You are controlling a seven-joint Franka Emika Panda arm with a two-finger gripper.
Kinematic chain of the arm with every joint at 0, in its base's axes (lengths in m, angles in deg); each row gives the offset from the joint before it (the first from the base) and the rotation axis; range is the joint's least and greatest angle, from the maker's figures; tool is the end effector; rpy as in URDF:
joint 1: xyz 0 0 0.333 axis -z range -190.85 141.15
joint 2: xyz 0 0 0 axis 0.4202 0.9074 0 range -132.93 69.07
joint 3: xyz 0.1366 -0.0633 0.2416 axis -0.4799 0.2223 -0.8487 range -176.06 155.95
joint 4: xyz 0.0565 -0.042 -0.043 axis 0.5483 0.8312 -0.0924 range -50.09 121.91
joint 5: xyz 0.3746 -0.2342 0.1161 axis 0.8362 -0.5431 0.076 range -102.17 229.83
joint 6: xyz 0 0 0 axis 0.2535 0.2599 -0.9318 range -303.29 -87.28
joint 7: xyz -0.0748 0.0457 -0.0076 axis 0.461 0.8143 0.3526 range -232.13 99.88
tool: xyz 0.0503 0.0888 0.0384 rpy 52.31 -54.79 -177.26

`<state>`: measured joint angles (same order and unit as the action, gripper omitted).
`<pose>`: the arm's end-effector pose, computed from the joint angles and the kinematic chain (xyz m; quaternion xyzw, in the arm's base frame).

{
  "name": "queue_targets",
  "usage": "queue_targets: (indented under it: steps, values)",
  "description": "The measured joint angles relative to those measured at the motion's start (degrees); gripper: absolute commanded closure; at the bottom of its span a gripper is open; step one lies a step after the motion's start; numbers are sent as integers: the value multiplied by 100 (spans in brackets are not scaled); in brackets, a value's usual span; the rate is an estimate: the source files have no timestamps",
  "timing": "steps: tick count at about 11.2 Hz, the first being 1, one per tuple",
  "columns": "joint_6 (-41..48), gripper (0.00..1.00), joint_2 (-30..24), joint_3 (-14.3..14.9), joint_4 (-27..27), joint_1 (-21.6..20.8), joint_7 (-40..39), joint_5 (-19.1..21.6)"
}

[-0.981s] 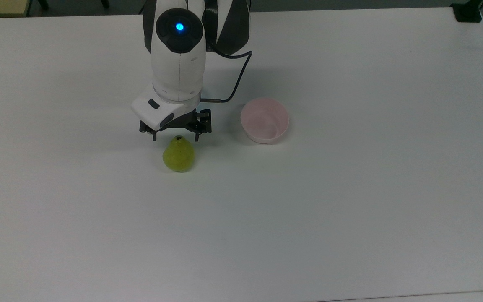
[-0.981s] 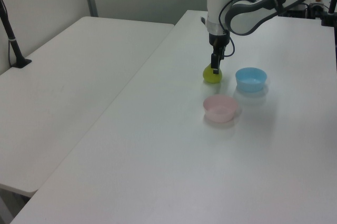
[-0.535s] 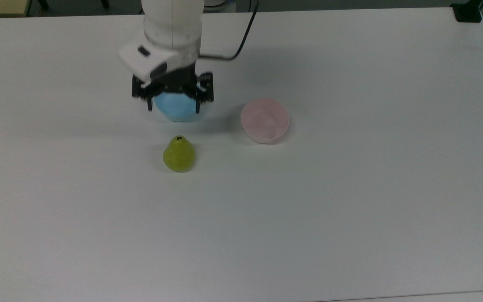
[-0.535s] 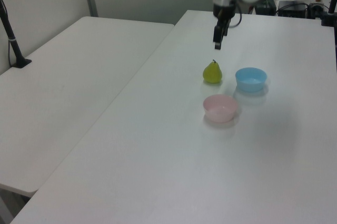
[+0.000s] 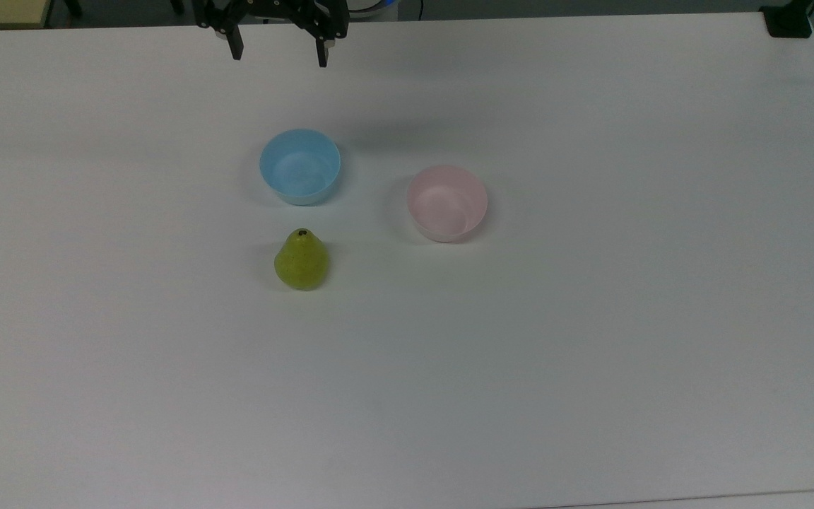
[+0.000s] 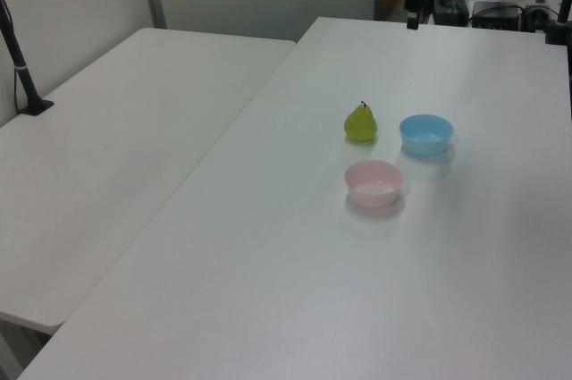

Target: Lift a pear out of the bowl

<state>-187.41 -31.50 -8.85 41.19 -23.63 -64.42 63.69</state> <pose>0.6336 -0.0271 0.5508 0.9989 -0.0359 0.0297 0.0015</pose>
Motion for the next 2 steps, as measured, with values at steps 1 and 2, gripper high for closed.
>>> queue_targets:
  steps: [1, 2]
  values:
    - [0, 0, 10, 5, 19, 0, 0, 0]
    - [0, 0, 22, 4, 30, -1, 0, 0]
